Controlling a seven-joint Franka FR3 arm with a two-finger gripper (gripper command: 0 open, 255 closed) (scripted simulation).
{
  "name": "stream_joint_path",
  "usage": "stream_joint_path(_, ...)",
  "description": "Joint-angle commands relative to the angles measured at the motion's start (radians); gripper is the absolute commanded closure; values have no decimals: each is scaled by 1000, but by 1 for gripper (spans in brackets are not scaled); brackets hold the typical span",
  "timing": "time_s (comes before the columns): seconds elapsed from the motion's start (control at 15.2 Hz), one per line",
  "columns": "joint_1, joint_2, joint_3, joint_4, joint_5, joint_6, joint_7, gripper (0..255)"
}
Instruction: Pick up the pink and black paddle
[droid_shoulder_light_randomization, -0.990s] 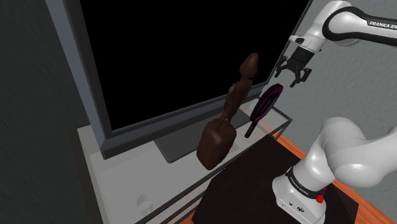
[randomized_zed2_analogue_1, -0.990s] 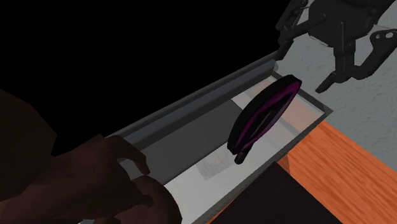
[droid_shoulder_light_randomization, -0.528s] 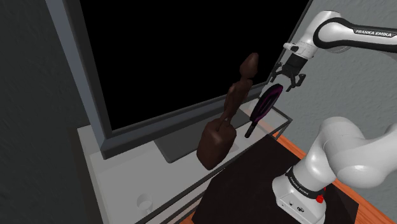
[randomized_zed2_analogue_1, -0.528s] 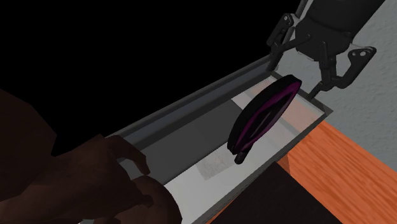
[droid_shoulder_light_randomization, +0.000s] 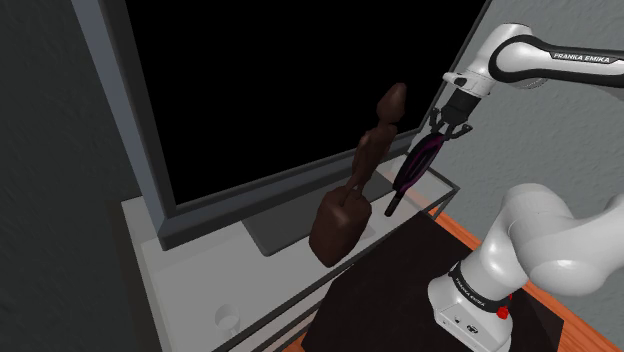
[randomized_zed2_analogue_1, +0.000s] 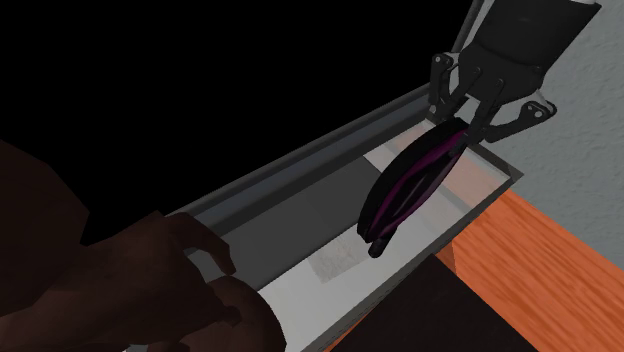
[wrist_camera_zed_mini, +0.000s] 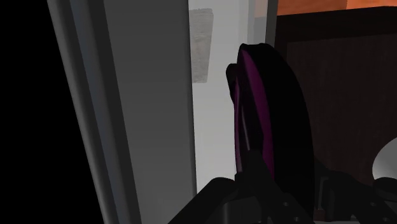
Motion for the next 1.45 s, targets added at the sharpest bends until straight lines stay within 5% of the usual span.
stream_joint_path(0.0,0,0,0,-1,0,0,0,255)
stream_joint_path(1.39,10,1,101,171,69,-185,7,255)
